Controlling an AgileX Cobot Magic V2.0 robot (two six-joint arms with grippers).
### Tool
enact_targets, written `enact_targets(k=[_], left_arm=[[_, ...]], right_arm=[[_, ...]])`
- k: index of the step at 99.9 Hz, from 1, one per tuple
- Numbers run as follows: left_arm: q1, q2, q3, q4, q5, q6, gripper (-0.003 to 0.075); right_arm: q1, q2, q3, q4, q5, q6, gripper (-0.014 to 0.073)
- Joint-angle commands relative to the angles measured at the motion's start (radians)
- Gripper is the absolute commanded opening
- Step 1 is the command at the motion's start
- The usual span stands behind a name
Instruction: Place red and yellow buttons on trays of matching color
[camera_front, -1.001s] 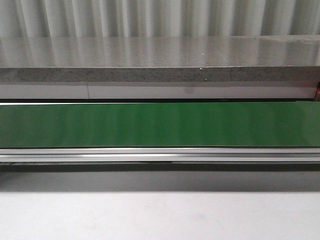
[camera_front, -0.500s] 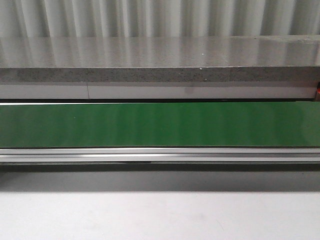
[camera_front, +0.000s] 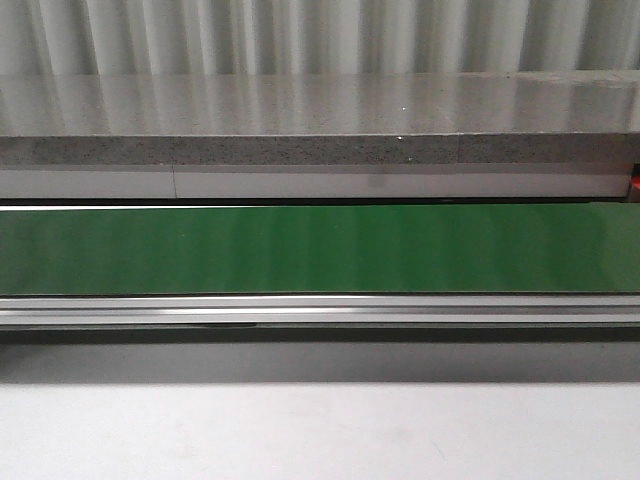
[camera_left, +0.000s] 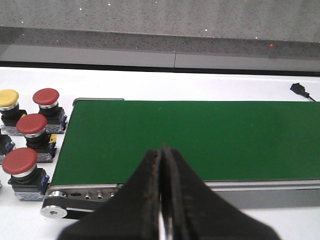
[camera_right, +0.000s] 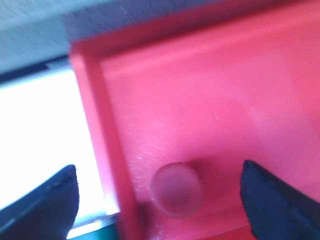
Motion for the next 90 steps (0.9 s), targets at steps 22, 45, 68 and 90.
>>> enact_targets(k=[22,45,68,90], left_arm=[[-0.008,0.006,-0.028,-0.002,-0.078,0.001,-0.002],[-0.008,0.006,-0.028,-0.002,-0.078,0.001,-0.002],[-0.008,0.006,-0.028,-0.002,-0.078,0.001,-0.002],[-0.008,0.006,-0.028,-0.002,-0.078,0.001,-0.002]], right_arm=[[0.159,-0.291,0.083,0.012,0.011,-0.037,0.0647],[0.263,-0.511,0.294,0.012,0.043,-0.037,0.0647],[0.328,-0.702,0.459,0.013,0.155,-0.037,0.0647],[0.328,-0.788,0.493,0.013,0.209,-0.037,0.044]])
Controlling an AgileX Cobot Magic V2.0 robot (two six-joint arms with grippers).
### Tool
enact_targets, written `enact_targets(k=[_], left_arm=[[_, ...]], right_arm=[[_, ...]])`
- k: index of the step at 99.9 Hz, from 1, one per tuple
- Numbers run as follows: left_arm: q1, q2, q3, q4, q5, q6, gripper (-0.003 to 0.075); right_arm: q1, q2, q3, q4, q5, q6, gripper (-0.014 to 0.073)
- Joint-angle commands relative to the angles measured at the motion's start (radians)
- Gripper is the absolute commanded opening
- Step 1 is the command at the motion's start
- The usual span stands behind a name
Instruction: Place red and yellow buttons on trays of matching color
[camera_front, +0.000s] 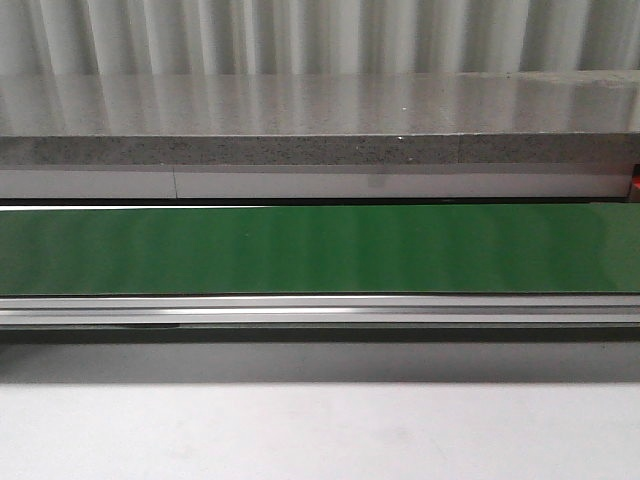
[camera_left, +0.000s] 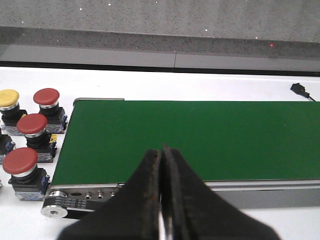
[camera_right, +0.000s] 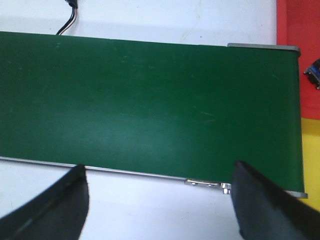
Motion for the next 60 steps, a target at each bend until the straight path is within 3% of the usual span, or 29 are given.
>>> enact_targets(k=[1,19,60], left_arm=[[-0.008,0.006,-0.028,-0.002,-0.078,0.001,-0.002],[-0.008,0.006,-0.028,-0.002,-0.078,0.001,-0.002],[-0.008,0.006,-0.028,-0.002,-0.078,0.001,-0.002]], right_arm=[[0.001,-0.036,-0.022,0.011,-0.03,-0.011,0.0424],[0.001,-0.037,-0.022,0.011,-0.023,-0.011,-0.0064],[0.001,-0.037,-0.022,0.011,-0.024,-0.011,-0.0067]])
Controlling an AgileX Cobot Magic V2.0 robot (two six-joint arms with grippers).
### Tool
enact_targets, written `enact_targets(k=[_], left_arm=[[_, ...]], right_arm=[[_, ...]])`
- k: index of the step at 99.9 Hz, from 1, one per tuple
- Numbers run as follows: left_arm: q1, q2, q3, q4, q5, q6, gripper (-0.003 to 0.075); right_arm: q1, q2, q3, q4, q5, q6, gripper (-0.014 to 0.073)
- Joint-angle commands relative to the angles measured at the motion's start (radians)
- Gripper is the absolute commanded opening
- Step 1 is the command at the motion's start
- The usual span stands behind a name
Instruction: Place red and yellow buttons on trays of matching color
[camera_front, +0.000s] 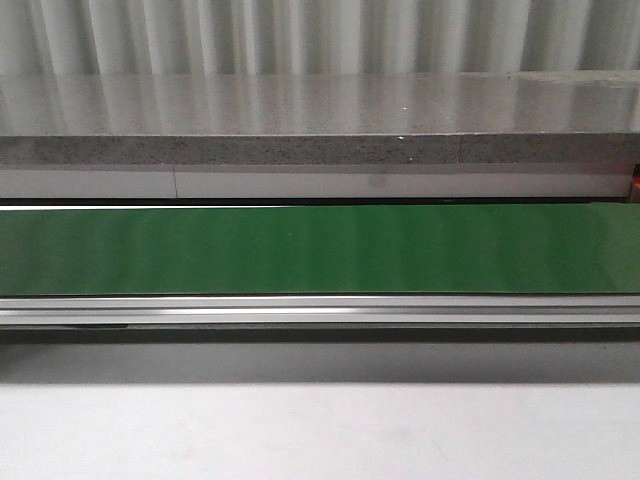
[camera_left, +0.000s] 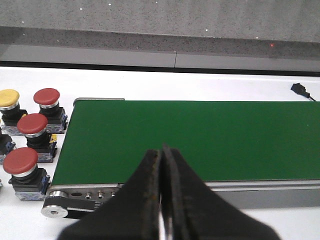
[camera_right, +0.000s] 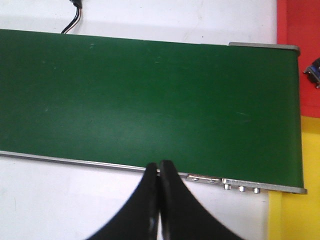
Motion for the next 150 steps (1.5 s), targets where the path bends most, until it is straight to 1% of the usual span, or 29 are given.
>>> enact_targets(k=[1,44,52,57,64,68,69,71,76,78,81,83,88,94,106,115,120,132,137,144,150], left_arm=[[-0.008,0.006,-0.028,-0.002,-0.078,0.001,-0.002],[-0.008,0.006,-0.028,-0.002,-0.078,0.001,-0.0019],[-0.008,0.006,-0.028,-0.002,-0.078,0.001,0.0001],[-0.008,0.006,-0.028,-0.002,-0.078,0.001,0.0048],[-0.008,0.006,-0.028,-0.002,-0.072,0.001,0.0159],[-0.008,0.006,-0.028,-0.002,-0.063,0.001,0.0251],[-0.008,0.006,-0.028,-0.002,-0.062,0.001,0.0284],[-0.008,0.006,-0.028,-0.002,-0.06,0.001,0.0319],[-0.008,0.006,-0.028,-0.002,-0.058,0.001,0.0466],[-0.008,0.006,-0.028,-0.002,-0.058,0.001,0.0501],[-0.008,0.006,-0.028,-0.002,-0.06,0.001,0.0576],[-0.008,0.006,-0.028,-0.002,-0.064,0.001,0.0612],[-0.008,0.006,-0.028,-0.002,-0.069,0.001,0.0661],[-0.008,0.006,-0.028,-0.011,-0.069,0.001,0.0668],[-0.006,0.006,-0.028,-0.011,-0.075,0.001,0.0637],[-0.006,0.018,-0.04,0.007,-0.098,-0.034,0.0628],[-0.003,0.034,-0.055,0.049,-0.103,-0.098,0.0628],[0.033,0.111,-0.11,0.206,-0.088,-0.41,0.0628],[0.056,0.15,-0.132,0.265,-0.082,-0.495,0.0628],[0.099,0.208,-0.153,0.307,-0.081,-0.559,0.0627],[0.14,0.254,-0.167,0.312,-0.083,-0.561,0.0627]], right_arm=[[0.001,-0.014,-0.026,0.011,-0.04,-0.009,-0.0067],[0.001,-0.014,-0.026,0.011,-0.04,-0.009,-0.0067],[0.001,-0.014,-0.026,0.011,-0.04,-0.009,-0.0067],[0.001,-0.014,-0.026,0.011,-0.04,-0.009,-0.0067],[0.001,-0.014,-0.026,0.011,-0.04,-0.009,-0.0067],[0.001,-0.014,-0.026,0.011,-0.04,-0.009,-0.0067],[0.001,-0.014,-0.026,0.011,-0.04,-0.009,-0.0067],[0.001,-0.014,-0.026,0.011,-0.04,-0.009,-0.0067],[0.001,-0.014,-0.026,0.011,-0.04,-0.009,-0.0067],[0.001,-0.014,-0.026,0.011,-0.04,-0.009,-0.0067],[0.001,-0.014,-0.026,0.011,-0.04,-0.009,-0.0067],[0.001,-0.014,-0.026,0.011,-0.04,-0.009,-0.0067],[0.001,-0.014,-0.026,0.011,-0.04,-0.009,-0.0067],[0.001,-0.014,-0.026,0.011,-0.04,-0.009,-0.0067],[0.001,-0.014,-0.026,0.011,-0.04,-0.009,-0.0067],[0.001,-0.014,-0.026,0.011,-0.04,-0.009,-0.0067],[0.001,-0.014,-0.026,0.011,-0.04,-0.009,-0.0067],[0.001,-0.014,-0.026,0.011,-0.04,-0.009,-0.0067],[0.001,-0.014,-0.026,0.011,-0.04,-0.009,-0.0067],[0.001,-0.014,-0.026,0.011,-0.04,-0.009,-0.0067],[0.001,-0.014,-0.026,0.011,-0.04,-0.009,-0.0067]])
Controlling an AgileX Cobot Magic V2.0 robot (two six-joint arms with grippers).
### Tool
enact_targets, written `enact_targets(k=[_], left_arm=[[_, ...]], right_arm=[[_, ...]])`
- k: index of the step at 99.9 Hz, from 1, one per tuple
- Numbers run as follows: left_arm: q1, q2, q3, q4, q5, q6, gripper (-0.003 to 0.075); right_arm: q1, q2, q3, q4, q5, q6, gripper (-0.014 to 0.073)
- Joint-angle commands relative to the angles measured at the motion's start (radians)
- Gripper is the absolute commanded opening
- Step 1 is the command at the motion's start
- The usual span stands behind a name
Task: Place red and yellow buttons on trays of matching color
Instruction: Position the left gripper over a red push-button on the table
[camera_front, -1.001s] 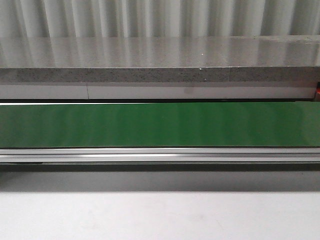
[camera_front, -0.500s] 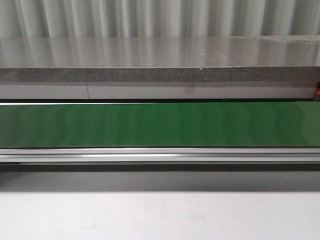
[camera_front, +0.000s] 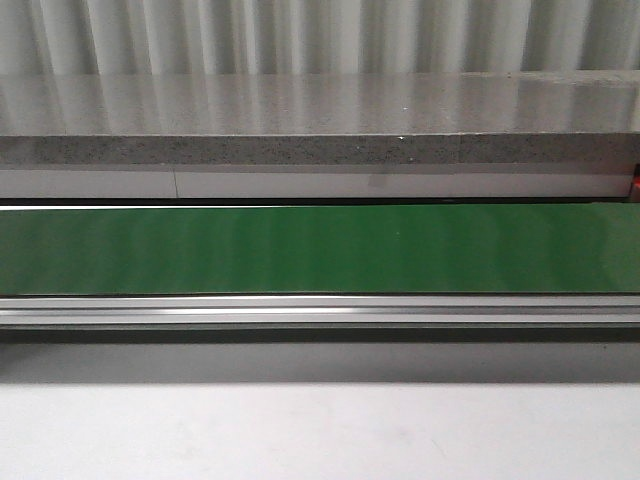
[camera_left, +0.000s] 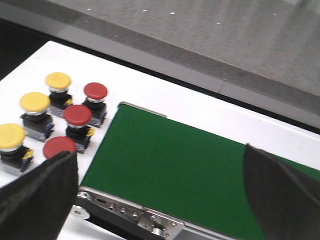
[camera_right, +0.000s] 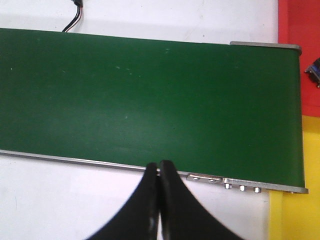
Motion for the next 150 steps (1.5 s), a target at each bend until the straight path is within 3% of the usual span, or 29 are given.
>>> enact_targets(k=[1,31,45,77,150], left_arm=[[0.06,0.083,-0.052,0.042,-0.072,-0.07,0.0628],[0.314,0.357,-0.1,-0.031,-0.104,-0.111,0.0628],[0.384,0.486,-0.141,-0.057,-0.155,-0.111,0.0626],[0.392,0.74,-0.244,-0.071,-0.135,-0.111,0.0545],[0.388,0.925,-0.311,-0.161,-0.108,-0.018,0.0545]], right_arm=[[0.001,-0.014,-0.026,0.011,-0.043,-0.009,-0.0067],[0.001,-0.014,-0.026,0.011,-0.043,-0.009,-0.0067],[0.001,-0.014,-0.026,0.011,-0.043,-0.009,-0.0067],[0.001,-0.014,-0.026,0.011,-0.043,-0.009,-0.0067],[0.001,-0.014,-0.026,0.011,-0.043,-0.009,-0.0067]])
